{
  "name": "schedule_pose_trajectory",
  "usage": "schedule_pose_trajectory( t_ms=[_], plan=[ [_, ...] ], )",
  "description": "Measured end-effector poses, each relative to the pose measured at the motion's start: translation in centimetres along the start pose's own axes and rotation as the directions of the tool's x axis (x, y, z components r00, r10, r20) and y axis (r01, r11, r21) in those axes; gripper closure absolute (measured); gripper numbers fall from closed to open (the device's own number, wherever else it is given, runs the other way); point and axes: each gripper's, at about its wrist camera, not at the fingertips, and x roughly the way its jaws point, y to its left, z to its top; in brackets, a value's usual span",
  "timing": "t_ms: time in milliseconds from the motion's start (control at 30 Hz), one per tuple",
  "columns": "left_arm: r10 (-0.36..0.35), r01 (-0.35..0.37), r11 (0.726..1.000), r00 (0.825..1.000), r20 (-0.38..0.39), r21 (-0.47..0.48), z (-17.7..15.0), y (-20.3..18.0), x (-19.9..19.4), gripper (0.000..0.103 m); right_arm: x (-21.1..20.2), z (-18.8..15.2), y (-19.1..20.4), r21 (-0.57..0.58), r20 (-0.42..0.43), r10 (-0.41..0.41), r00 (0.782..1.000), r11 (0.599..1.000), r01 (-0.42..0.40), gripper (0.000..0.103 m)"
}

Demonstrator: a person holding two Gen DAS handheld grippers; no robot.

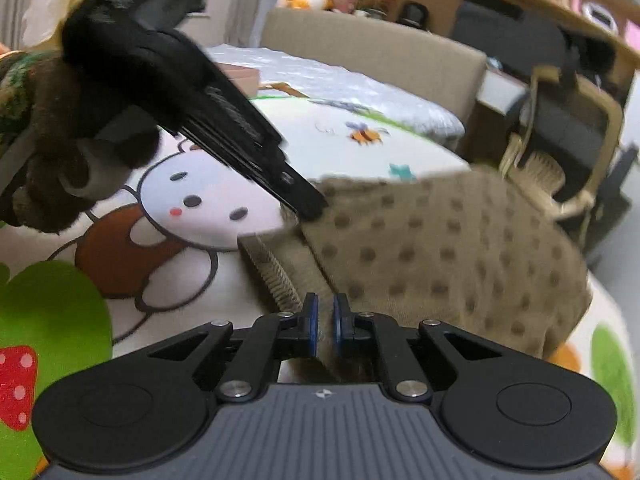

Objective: Fold clothes

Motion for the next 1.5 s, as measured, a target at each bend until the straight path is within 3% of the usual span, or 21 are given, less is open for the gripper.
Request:
schedule_pose_trajectory(
  t_ms=[100, 167, 267, 333, 400, 467, 533, 633, 733, 833, 867, 900, 967, 1000, 1133, 1200, 1300, 1400, 1433, 1467, 1500],
  plan=[
    [0.03, -0.03, 0.997, 1.0, 0.005, 0.064, -0.1, -0.5, -0.7, 0.079, 0.0, -0.3, -0.3, 0.037, -0.006, 0.017, 1.0, 0.999, -0.017, 0.095],
    [0.04, -0.043, 0.997, 0.998, 0.057, 0.065, 1.0, -0.5, -1.5, 0.069, 0.0, -0.4, -0.4, 0.044, -0.008, 0.027, 1.0, 0.999, -0.027, 0.095],
    [0.034, -0.04, 0.998, 0.992, 0.125, 0.048, 3.1, -0.7, -1.4, 0.045, 0.1, -0.4, -0.5, 0.051, -0.012, 0.05, 0.999, 0.998, -0.049, 0.094],
    [0.031, -0.041, 0.997, 0.991, 0.128, 0.071, 4.0, -1.1, 0.2, 0.023, -0.1, -0.3, -0.6, 0.05, -0.015, 0.058, 0.998, 0.997, -0.058, 0.094],
    [0.072, -0.081, 0.99, 0.994, 0.082, 0.119, 4.0, -1.7, 2.9, 0.023, -0.8, -0.1, -1.3, 0.075, -0.015, 0.09, 0.996, 0.993, -0.088, 0.085],
    [0.131, -0.136, 0.975, 0.991, 0.039, 0.174, 3.4, -2.1, 5.0, 0.024, -2.1, 0.3, -3.0, 0.134, 0.016, 0.125, 0.992, 0.983, -0.126, 0.045],
    [0.156, -0.161, 0.965, 0.987, 0.039, 0.209, 2.7, -2.3, 5.6, 0.021, -3.7, 0.9, -5.4, 0.202, 0.078, 0.125, 0.989, 0.969, -0.139, 0.029],
    [0.176, -0.18, 0.955, 0.984, 0.037, 0.236, 2.3, -2.4, 6.0, 0.02, -3.9, 2.3, -9.5, 0.304, 0.12, 0.055, 0.991, 0.949, -0.089, 0.029],
    [0.181, -0.184, 0.953, 0.983, 0.032, 0.242, 2.3, -2.3, 6.0, 0.019, -1.6, 3.9, -12.9, 0.381, 0.116, -0.078, 0.99, 0.924, 0.029, 0.029],
    [0.161, -0.163, 0.959, 0.987, 0.027, 0.23, 2.3, -2.0, 5.8, 0.018, 2.3, 4.7, -15.1, 0.404, 0.055, -0.164, 0.985, 0.906, 0.128, 0.029],
    [0.147, -0.149, 0.963, 0.989, 0.024, 0.223, 2.4, -1.9, 5.7, 0.018, 4.0, 4.7, -15.3, 0.39, 0.001, -0.192, 0.981, 0.904, 0.177, 0.028],
    [0.134, -0.135, 0.967, 0.991, 0.021, 0.215, 2.4, -1.7, 5.6, 0.016, 5.7, 4.4, -15.4, 0.37, -0.052, -0.217, 0.975, 0.902, 0.221, 0.025],
    [0.106, -0.107, 0.974, 0.994, 0.015, 0.2, 2.5, -1.4, 5.3, 0.015, 7.3, 3.4, -15.3, 0.367, -0.076, -0.232, 0.97, 0.898, 0.243, 0.011],
    [0.092, -0.092, 0.977, 0.996, 0.012, 0.193, 2.6, -1.2, 5.2, 0.014, 7.2, 3.1, -15.4, 0.381, -0.073, -0.237, 0.969, 0.891, 0.247, 0.011],
    [0.035, -0.035, 0.986, 0.999, 0.002, 0.162, 2.8, -0.6, 4.7, 0.014, 4.1, 2.4, -16.4, 0.483, -0.087, -0.235, 0.968, 0.84, 0.248, 0.01],
    [0.007, -0.007, 0.989, 1.0, -0.002, 0.147, 2.9, -0.2, 4.5, 0.008, 2.3, 1.3, -17.3, 0.594, -0.098, -0.173, 0.98, 0.78, 0.197, 0.008],
    [-0.024, 0.025, 0.991, 1.0, -0.011, 0.128, 2.9, 0.1, 4.4, 0.008, 1.5, -0.3, -17.7, 0.691, -0.129, -0.081, 0.988, 0.708, 0.148, 0.007],
    [-0.012, 0.016, 0.992, 0.999, -0.03, 0.124, 2.3, -0.2, 5.3, 0.008, 2.7, -1.2, -16.6, 0.657, -0.154, -0.026, 0.988, 0.744, 0.122, 0.008],
    [-0.009, 0.013, 0.992, 0.999, -0.036, 0.123, 2.1, -0.2, 5.7, 0.009, 3.2, -1.2, -16.3, 0.641, -0.154, -0.008, 0.988, 0.76, 0.106, 0.013],
    [-0.005, 0.01, 0.993, 0.999, -0.043, 0.122, 1.9, -0.3, 6.0, 0.012, 3.9, -0.6, -16.0, 0.623, -0.136, 0.004, 0.991, 0.778, 0.083, 0.019],
    [-0.001, 0.007, 0.993, 0.999, -0.049, 0.121, 1.7, -0.4, 6.3, 0.024, 4.5, 0.0, -15.7, 0.605, -0.119, 0.016, 0.993, 0.794, 0.059, 0.02]
  ],
)
